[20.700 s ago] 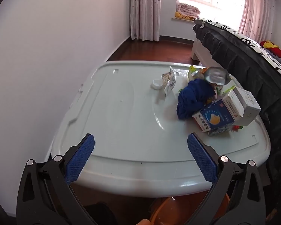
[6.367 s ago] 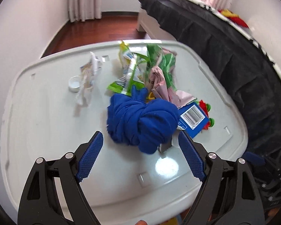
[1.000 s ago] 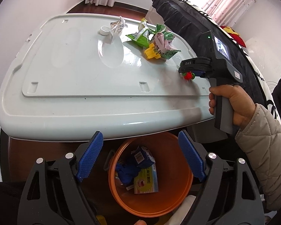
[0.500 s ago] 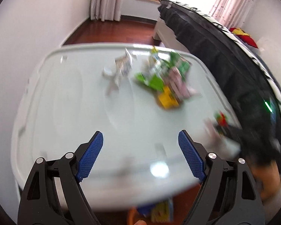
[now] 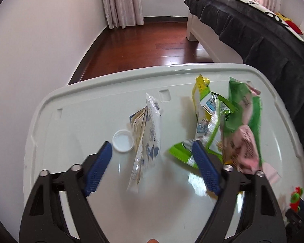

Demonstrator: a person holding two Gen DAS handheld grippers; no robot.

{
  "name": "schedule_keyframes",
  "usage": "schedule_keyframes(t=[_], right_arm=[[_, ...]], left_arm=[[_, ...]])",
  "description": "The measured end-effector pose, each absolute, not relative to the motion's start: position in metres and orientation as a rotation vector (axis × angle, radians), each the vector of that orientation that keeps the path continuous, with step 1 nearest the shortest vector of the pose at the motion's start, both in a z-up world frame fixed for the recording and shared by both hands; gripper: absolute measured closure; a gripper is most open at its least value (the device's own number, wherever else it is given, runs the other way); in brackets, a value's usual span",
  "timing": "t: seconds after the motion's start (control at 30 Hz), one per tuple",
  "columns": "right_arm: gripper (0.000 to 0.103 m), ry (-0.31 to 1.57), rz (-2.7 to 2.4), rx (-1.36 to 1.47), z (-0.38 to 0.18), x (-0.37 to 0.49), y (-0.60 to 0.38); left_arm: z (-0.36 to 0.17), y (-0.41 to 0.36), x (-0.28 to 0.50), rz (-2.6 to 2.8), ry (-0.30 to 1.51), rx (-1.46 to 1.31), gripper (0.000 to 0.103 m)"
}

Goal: Collect trash
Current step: 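Grasp the white wet-wipe packet with the left gripper while the right holds the red car, then carry the car and packet over the orange bucket and open both grippers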

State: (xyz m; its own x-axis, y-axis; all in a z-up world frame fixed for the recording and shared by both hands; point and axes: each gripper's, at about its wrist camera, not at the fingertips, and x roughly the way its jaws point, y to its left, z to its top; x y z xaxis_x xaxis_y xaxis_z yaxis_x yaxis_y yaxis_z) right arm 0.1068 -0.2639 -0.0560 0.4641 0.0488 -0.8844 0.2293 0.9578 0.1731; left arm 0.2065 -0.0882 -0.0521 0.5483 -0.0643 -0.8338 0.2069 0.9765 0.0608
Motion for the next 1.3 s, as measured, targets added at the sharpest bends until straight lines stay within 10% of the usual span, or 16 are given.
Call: schedule_keyframes(t=[0.1, 0.73, 1.3], right_arm=[[0.065, 1.088, -0.112, 0.294, -0.058, 0.107, -0.267], [0.065, 1.044, -0.065, 0.264, -0.031, 0.094, -0.247], [0.065, 1.176, 0.134, 0.241, -0.029, -0.018, -0.182]], left_arm=[[-0.068, -0.093, 0.22, -0.158, 1.04, 0.186, 0.097], [-0.008, -0.059, 0.157, -0.246, 0.976, 0.082, 0.101], [-0.042, -0.034, -0.071, -0.439, 1.24, -0.078, 0.101]])
